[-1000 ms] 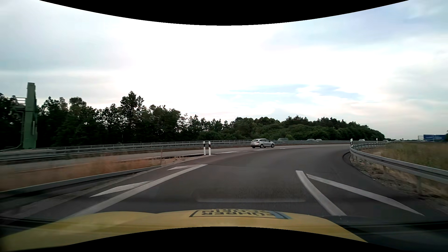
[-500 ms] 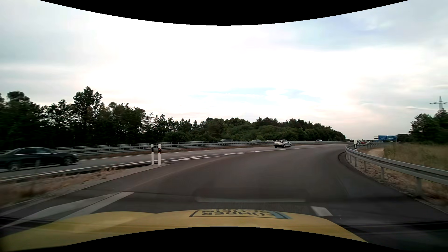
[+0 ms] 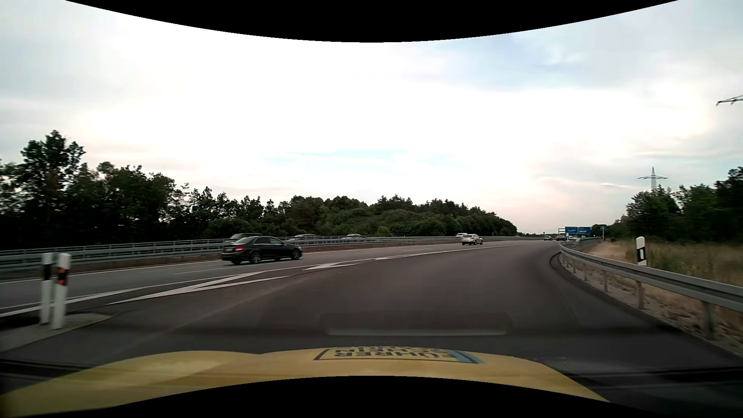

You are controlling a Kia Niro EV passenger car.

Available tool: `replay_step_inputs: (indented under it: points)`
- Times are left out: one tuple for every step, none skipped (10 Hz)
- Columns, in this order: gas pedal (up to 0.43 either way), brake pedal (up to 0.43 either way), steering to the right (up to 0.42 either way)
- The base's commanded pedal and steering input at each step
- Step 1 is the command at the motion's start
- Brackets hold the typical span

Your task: Follow the waypoints while adhering to traffic rules and regulations

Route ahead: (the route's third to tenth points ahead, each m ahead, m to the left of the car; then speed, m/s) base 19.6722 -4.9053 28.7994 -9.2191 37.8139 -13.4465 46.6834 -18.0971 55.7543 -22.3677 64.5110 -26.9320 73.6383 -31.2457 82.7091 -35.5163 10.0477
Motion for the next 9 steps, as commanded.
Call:
replay_step_inputs:
  points:
    - [0.118,0.000,0.127]
    - [0.118,0.000,0.126]
    - [0.118,0.000,0.125]
    - [0.138,0.000,0.123]
    - [0.157,0.000,0.119]
    - [0.169,0.000,0.115]
    - [0.169,0.000,0.111]
    - [0.189,0.000,0.107]
    - [0.197,0.000,0.102]
